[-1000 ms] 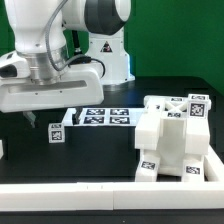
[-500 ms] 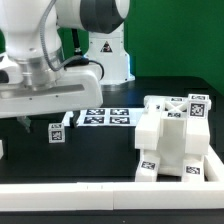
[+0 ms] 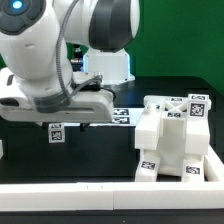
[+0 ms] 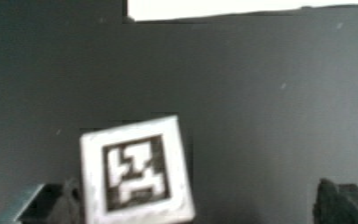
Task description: Assemble chair
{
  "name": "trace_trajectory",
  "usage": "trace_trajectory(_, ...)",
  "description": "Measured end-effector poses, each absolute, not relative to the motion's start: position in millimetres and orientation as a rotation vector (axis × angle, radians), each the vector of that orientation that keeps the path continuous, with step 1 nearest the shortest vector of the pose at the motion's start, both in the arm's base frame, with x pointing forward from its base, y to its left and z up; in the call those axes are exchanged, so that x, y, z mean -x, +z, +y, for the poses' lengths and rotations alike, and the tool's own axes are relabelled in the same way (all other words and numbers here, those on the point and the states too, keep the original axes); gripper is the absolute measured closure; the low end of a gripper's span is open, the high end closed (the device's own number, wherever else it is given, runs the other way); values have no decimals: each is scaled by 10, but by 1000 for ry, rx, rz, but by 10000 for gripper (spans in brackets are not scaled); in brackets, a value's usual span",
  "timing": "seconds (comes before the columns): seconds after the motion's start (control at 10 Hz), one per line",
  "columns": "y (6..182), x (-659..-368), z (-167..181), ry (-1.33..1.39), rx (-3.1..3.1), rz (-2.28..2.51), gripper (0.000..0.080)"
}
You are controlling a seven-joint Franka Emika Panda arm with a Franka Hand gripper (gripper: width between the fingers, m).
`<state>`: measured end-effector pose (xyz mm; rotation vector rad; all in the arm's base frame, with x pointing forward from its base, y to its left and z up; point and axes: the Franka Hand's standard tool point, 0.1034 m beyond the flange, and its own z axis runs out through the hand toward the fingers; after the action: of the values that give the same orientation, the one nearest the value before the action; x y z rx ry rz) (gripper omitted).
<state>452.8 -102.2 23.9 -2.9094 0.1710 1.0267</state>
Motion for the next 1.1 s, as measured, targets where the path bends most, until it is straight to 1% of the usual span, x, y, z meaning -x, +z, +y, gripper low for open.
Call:
trace_trajectory(0.1, 251, -4373, -1009, 1179, 2819, 160, 151)
trace_trajectory(0.2, 200, -4366, -1048, 1227, 2793, 160, 151)
trace_trajectory(0.3, 186, -4302, -1075, 1320, 2730, 163, 151)
trace_trajectory(0.4, 152, -4333, -1147, 1404, 2676, 180, 151)
trace_trajectory(0.5, 133, -4478, -1232, 1452, 2648, 194, 151)
trace_trajectory(0.6, 99, -4557, -1275, 1469, 2654, 233, 151)
trace_trajectory(0.8, 58, -4539, -1316, 1489, 2647, 270, 151)
trace_trajectory(1.0, 67, -4407, -1305, 1585, 2582, 353, 151)
trace_trajectory(1.1, 76, -4414, -1299, 1591, 2581, 351, 151)
